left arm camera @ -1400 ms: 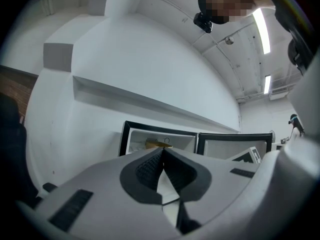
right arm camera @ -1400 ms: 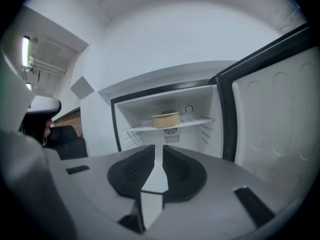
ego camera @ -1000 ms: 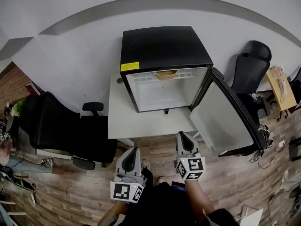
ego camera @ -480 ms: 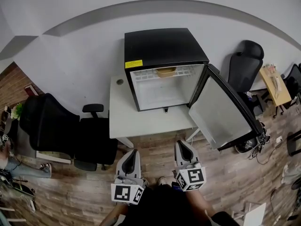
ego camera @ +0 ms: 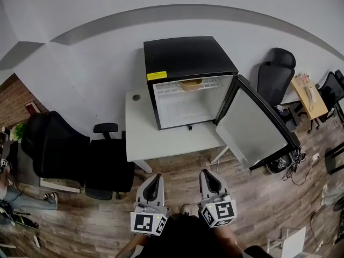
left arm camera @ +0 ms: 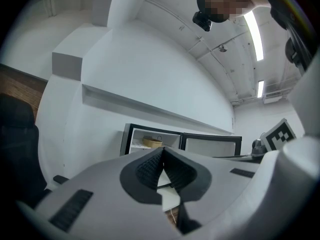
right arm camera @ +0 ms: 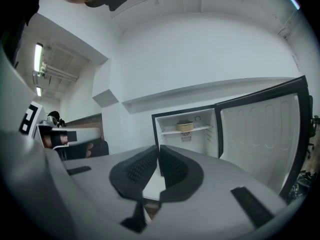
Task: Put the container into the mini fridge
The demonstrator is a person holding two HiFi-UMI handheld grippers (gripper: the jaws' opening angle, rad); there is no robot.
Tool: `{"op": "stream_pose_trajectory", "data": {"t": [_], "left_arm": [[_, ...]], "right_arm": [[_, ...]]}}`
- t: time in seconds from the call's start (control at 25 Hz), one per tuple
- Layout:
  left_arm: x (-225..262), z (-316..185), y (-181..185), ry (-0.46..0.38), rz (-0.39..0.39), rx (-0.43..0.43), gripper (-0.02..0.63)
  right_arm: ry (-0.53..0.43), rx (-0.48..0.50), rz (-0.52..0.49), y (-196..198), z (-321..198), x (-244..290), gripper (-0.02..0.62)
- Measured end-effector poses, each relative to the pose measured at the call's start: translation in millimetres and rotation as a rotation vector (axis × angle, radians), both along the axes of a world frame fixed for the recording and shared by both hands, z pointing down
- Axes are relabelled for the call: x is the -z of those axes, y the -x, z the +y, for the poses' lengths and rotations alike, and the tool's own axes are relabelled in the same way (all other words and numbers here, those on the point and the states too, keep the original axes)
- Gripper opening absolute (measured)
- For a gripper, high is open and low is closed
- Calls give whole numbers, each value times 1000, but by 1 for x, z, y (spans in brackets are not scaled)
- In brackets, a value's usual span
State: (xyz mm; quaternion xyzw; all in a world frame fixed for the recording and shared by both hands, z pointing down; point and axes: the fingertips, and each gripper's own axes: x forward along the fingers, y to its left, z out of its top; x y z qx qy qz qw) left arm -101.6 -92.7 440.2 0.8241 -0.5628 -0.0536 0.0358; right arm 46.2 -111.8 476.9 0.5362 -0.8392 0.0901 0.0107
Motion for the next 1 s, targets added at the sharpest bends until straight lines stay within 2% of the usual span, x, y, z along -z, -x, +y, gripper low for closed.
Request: {"op": "stream_pose_trajectory", "data": {"t": [1.0], "left_arm": [[1,-2,10,-7,3,-6,8]], "right_arm": [[0,19,1,14,-2,3,27]]}}
